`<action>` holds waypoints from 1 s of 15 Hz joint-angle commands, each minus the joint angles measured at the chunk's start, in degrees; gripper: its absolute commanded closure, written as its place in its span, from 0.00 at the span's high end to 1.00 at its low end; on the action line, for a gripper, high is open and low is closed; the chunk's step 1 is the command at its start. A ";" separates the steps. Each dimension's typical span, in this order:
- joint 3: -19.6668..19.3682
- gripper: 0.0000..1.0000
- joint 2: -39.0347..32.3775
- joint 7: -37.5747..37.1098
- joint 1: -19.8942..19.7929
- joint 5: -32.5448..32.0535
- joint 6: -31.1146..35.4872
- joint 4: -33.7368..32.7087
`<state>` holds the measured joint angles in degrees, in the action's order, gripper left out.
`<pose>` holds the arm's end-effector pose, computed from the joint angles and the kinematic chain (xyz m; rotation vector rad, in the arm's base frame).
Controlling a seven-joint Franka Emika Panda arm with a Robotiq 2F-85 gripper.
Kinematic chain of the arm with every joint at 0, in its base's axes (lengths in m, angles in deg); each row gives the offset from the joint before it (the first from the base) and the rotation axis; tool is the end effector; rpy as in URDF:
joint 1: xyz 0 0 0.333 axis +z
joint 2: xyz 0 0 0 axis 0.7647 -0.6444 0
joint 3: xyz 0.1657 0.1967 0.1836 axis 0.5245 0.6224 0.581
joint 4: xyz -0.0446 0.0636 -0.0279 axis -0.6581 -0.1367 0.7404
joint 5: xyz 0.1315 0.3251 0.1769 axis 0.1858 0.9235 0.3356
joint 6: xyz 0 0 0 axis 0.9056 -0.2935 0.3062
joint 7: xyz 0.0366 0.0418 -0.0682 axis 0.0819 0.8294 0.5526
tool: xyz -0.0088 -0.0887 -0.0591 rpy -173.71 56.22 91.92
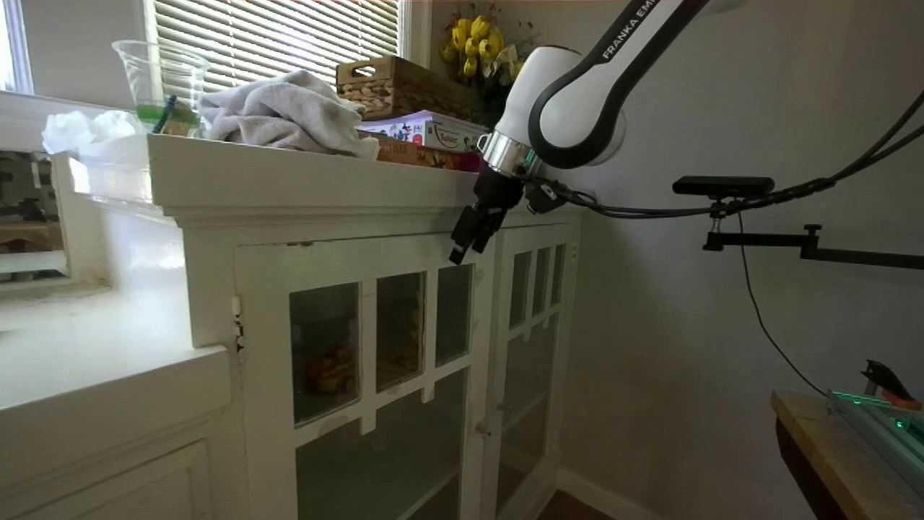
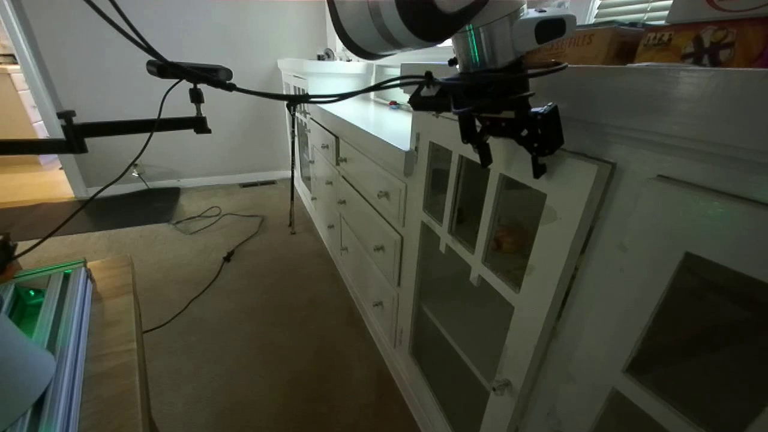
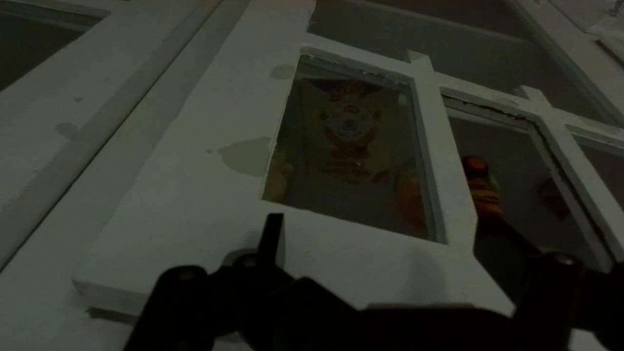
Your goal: Close the left cabinet door.
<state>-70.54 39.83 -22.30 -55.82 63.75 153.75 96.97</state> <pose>0.5810 -0.1036 0.3136 2.9309 -0.0134 0.6859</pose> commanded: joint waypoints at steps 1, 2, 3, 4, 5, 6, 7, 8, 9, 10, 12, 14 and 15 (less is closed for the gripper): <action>-0.29 1.00 -1.03 1.77 -0.30 0.08 3.28 0.24; -0.27 1.00 -1.17 1.97 -0.30 0.04 3.69 0.23; -0.28 1.00 -1.39 2.37 -0.32 -0.20 4.46 0.21; -0.05 1.00 -1.62 2.66 -0.46 0.05 5.00 0.19; -0.35 1.00 -1.93 2.79 -0.35 -0.34 5.51 -0.01; -0.12 1.00 -2.13 3.11 -0.52 -0.07 5.70 -0.11; -0.44 1.00 -2.50 3.13 -0.41 -0.37 6.20 -0.39; -0.31 1.00 -2.56 3.17 -0.49 -0.15 6.22 -0.39; -0.47 1.00 -2.66 3.18 -0.42 -0.32 6.59 -0.40; -0.51 1.00 -2.76 3.26 -0.40 -0.41 6.77 -0.43; -0.20 1.00 -3.11 3.83 -0.67 -0.33 7.08 -0.56; -0.18 1.00 -3.38 4.45 -0.80 -0.45 7.30 -0.58; -0.22 1.00 -3.45 4.71 -0.83 -0.50 7.41 -0.55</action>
<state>-70.76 38.06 -19.38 -56.12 63.70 159.29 97.23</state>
